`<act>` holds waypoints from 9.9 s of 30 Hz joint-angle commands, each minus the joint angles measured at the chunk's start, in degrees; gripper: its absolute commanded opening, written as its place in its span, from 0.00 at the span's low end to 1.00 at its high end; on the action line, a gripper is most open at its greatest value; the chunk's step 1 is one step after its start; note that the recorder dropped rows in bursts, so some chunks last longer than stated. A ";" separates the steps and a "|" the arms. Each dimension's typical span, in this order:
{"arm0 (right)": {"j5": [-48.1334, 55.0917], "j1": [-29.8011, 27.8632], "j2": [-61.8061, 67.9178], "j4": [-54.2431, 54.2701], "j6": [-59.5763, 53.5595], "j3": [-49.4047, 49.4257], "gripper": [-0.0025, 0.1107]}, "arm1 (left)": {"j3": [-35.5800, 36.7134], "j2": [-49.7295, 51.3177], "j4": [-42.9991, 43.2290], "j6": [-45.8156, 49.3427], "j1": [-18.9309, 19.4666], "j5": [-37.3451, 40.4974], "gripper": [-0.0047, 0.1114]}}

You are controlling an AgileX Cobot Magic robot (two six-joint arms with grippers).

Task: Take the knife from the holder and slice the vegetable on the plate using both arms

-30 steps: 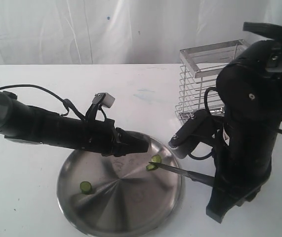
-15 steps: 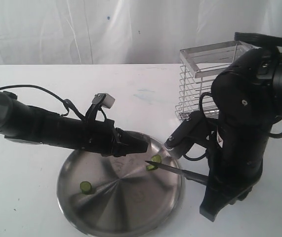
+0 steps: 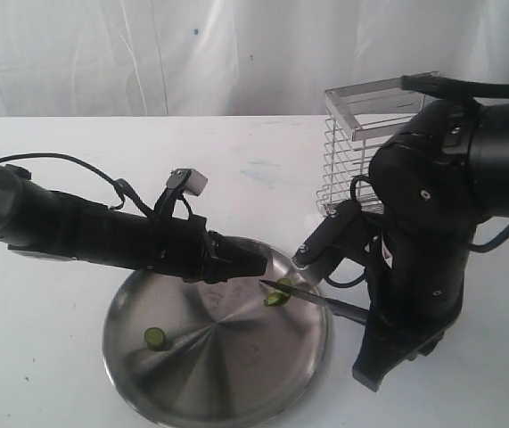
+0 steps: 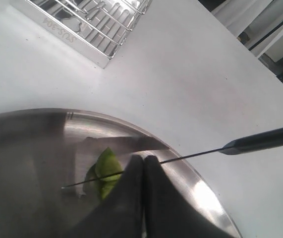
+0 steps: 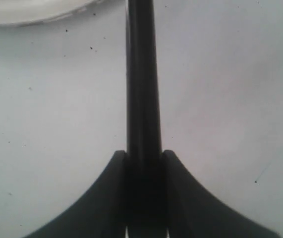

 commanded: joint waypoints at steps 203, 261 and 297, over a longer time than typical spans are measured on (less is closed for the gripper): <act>-13.42 -0.30 0.11 6.30 4.79 12.08 0.02 | 0.61 -1.25 -1.31 -16.27 -12.18 -7.21 0.04; -13.29 -0.30 0.11 7.38 6.36 12.08 0.02 | -3.48 -3.12 -1.31 -13.20 -15.44 -20.07 0.04; 5.32 -0.07 -2.13 7.83 8.71 11.98 0.02 | -3.38 3.73 -1.31 -14.18 -15.48 -21.53 0.04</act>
